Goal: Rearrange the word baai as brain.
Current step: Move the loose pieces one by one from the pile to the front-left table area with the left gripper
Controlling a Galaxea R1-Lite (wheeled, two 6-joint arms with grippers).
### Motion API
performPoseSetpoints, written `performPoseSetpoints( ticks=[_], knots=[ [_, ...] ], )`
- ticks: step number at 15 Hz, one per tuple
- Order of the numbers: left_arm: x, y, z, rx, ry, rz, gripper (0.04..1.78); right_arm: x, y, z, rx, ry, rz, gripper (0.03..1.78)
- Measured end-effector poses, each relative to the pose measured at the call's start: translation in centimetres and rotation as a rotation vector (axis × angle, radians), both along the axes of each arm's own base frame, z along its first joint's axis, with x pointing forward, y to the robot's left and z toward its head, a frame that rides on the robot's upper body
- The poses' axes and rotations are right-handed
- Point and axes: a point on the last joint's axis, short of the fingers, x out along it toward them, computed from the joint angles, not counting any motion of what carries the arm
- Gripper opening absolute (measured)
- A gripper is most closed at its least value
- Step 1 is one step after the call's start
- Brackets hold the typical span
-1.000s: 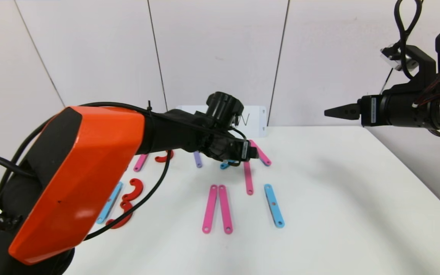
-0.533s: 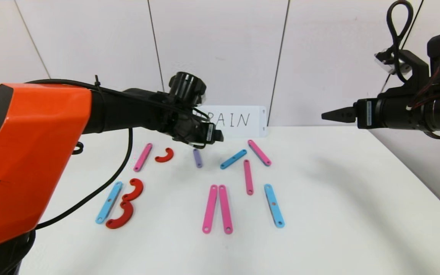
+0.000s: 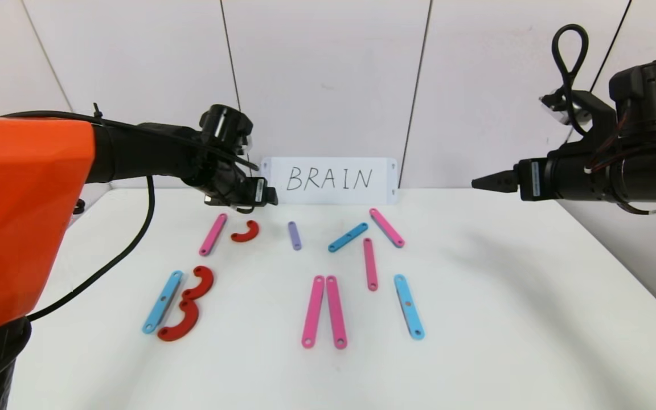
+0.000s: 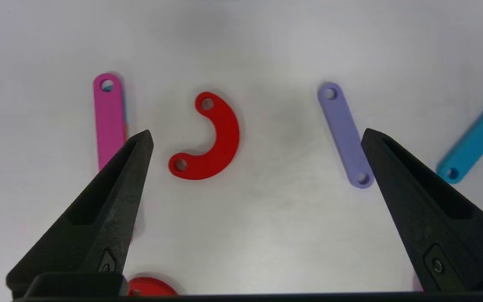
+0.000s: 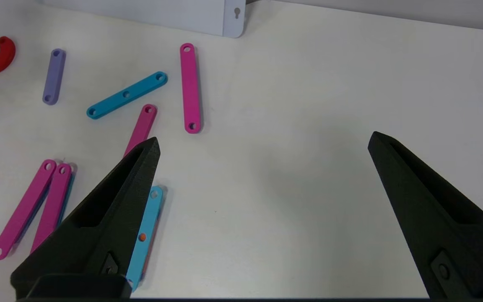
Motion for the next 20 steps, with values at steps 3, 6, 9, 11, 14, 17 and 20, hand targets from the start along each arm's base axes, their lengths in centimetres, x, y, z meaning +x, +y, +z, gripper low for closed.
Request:
performPoseSetpoints(
  ticks=[3,6,9,11,14,17,20],
  knots=[
    [0.7,1.8,-1.1,0.017,0.053,0.043,1.74,0.1,0.0,-0.2,-0.001,0.005,-0.001,1.74],
    [1.3,3.3,-2.0,0.039,0.073,0.095,1.74,0.2,0.1,-0.3,-0.004,0.008,-0.001,1.74],
    [1.6,4.6,-2.6,0.056,0.101,0.134,1.74,0.3,0.1,-0.4,-0.006,0.013,-0.001,1.74],
    [1.8,5.1,-2.9,0.058,0.115,0.146,1.74,0.3,0.1,-0.5,-0.007,0.014,-0.002,1.74],
    [2.2,6.3,-3.7,0.059,0.132,0.175,1.74,0.3,0.2,-0.5,-0.007,0.015,0.000,1.74],
    [2.7,7.2,-4.5,0.061,0.148,0.197,1.74,0.3,0.2,-0.6,-0.007,0.018,0.002,1.74],
    [3.0,7.6,-5.1,0.060,0.162,0.207,1.74,0.4,0.3,-0.7,-0.009,0.021,0.003,1.74]
  ],
)
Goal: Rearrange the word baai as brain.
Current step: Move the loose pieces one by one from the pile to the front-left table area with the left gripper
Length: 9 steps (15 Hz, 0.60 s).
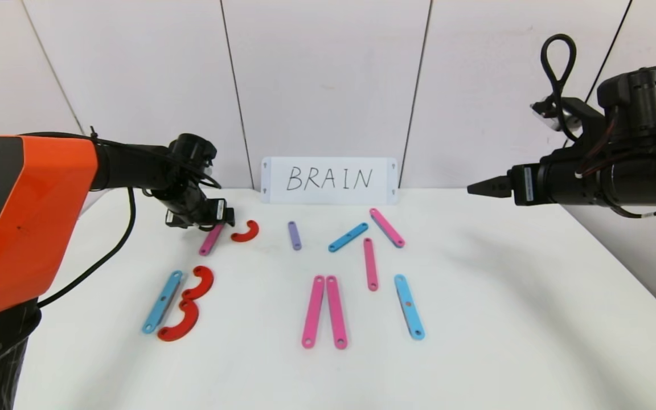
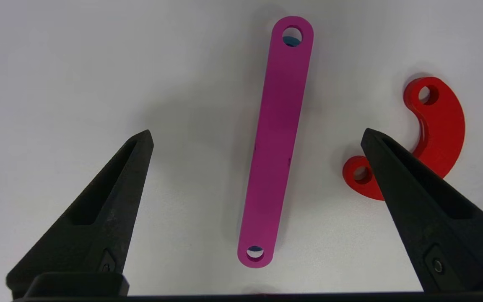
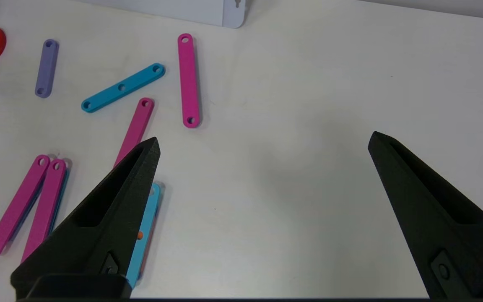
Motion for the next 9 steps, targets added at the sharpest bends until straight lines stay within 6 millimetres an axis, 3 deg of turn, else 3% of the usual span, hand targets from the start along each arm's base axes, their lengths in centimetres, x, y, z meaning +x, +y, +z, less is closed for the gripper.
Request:
performPoseSetpoints(
  ticks=[3,5,9],
  knots=[
    [0.25,0.27,-0.65,-0.002,0.013,0.006,1.73,0.03,0.07,-0.06,0.000,0.002,0.002,1.74],
    [0.36,0.24,-0.90,-0.002,0.017,0.006,1.63,0.04,0.07,-0.08,0.000,0.003,0.002,1.74],
    [0.43,0.23,-1.17,-0.001,0.024,0.006,1.12,0.04,0.07,-0.09,-0.001,0.003,0.002,1.74]
  ],
)
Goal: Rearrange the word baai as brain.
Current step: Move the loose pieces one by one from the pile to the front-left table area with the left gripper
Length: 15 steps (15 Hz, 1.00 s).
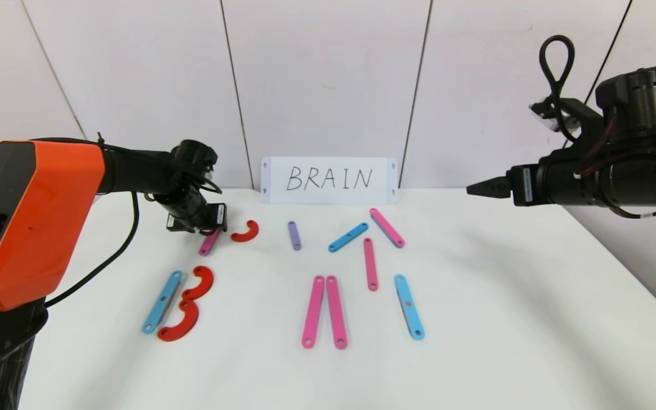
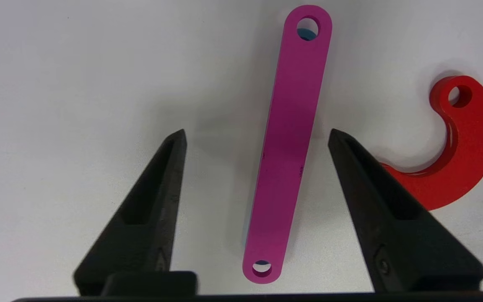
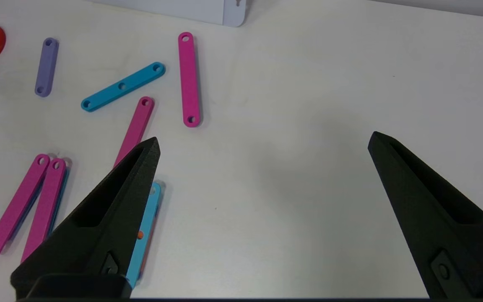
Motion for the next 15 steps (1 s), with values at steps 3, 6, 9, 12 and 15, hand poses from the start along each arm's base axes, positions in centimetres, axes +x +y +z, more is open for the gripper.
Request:
performPoseSetpoints(
  ticks=[3,6,9,12,15],
  knots=[
    [0.1,0.0,-0.2,-0.001,0.004,-0.001,0.56,0.0,0.0,0.0,0.000,-0.001,0.000,1.74],
    [0.0,0.0,-0.3,0.001,0.015,-0.002,0.31,0.0,0.0,0.0,0.000,0.000,0.000,1.74],
    [-0.4,-0.1,0.1,-0.001,0.027,-0.001,0.30,0.0,0.0,0.0,0.000,-0.001,0.000,1.74],
    [-1.5,-0.6,1.5,-0.008,0.044,-0.002,0.30,0.0,0.0,0.0,0.000,0.000,0.000,1.74],
    [-3.3,-2.0,3.7,-0.034,0.054,-0.001,0.30,0.0,0.0,0.0,0.000,0.000,0.000,1.74]
  ],
)
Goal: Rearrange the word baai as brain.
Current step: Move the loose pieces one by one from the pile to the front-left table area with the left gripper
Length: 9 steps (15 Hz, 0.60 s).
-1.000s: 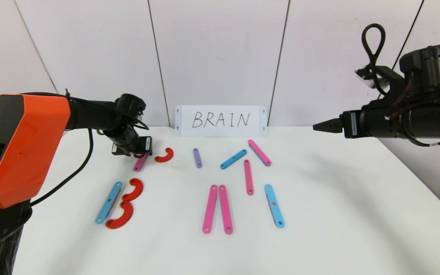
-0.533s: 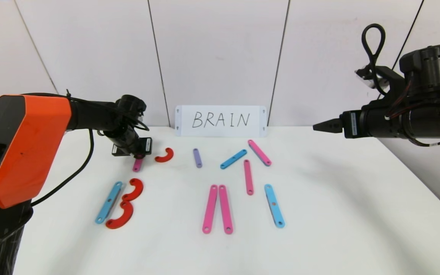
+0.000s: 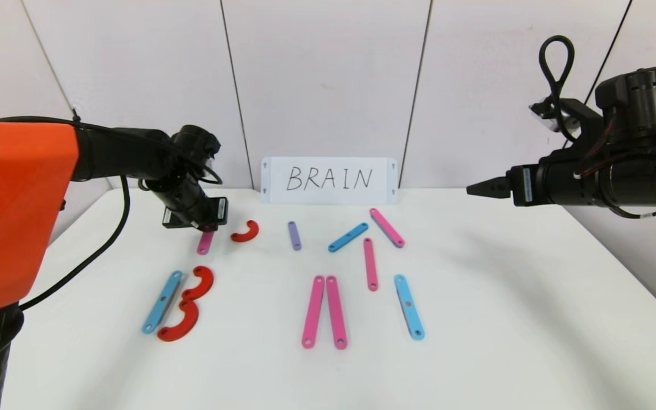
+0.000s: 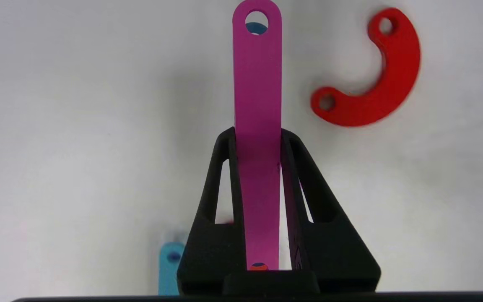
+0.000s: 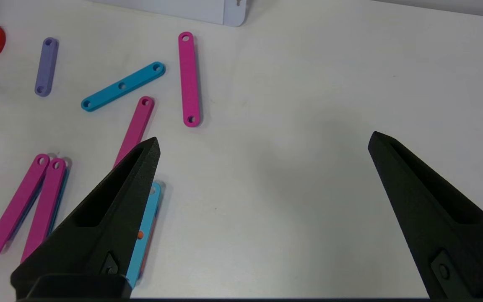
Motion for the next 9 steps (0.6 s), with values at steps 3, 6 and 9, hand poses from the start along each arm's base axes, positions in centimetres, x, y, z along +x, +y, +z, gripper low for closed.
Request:
performPoseSetpoints(
  ticks=[3,6,9],
  knots=[
    [-2.5,-1.6,1.4,-0.025,0.069,0.007,0.30,0.0,-0.1,0.0,0.000,0.001,-0.002,1.74],
    [-4.5,-2.9,1.5,-0.030,0.105,-0.011,0.30,0.1,-0.1,0.0,0.001,0.000,-0.003,1.74],
    [-6.4,-4.0,0.5,-0.018,0.144,-0.044,0.30,0.1,-0.1,0.0,0.000,0.001,-0.004,1.74]
  ],
)
